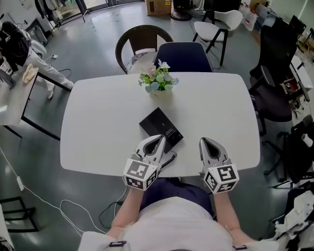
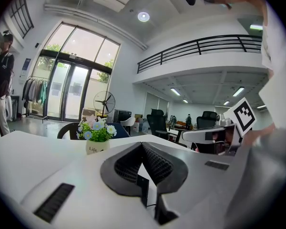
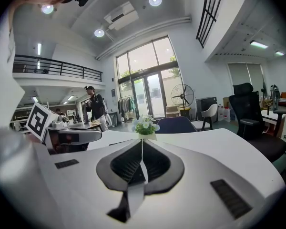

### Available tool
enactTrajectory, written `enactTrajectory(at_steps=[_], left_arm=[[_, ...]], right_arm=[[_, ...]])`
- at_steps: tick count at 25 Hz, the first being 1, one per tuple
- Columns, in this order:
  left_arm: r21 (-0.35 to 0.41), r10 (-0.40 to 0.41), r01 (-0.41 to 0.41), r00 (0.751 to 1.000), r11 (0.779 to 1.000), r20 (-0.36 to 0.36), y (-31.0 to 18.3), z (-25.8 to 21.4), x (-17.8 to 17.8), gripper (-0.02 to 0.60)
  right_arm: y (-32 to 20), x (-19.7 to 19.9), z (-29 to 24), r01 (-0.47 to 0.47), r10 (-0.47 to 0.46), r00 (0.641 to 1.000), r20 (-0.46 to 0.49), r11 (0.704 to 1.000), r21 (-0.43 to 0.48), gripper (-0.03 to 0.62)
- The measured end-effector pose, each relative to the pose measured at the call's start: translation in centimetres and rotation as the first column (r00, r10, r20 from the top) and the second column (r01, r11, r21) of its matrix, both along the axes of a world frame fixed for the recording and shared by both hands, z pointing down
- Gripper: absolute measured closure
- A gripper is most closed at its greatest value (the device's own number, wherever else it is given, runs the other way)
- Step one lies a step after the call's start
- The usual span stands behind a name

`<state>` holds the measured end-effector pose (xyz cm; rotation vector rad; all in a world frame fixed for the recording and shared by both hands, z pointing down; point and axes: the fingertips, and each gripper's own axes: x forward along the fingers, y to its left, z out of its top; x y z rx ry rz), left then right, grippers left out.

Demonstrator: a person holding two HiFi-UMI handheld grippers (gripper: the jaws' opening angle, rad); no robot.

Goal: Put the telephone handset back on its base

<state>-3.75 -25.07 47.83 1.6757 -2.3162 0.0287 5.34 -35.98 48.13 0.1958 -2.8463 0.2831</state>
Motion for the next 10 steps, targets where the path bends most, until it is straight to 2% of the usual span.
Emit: enactTrajectory(at_steps=[10], left_arm=[[-0.018,-0.004,0.004,1.000,1.000,-0.023,-0.27,0.65,0.18,0.566]], right_arm=[[-0.28,0.30,0.27,0.002,-0.002,1.000,-0.003,1.000,-0.013,0.559]])
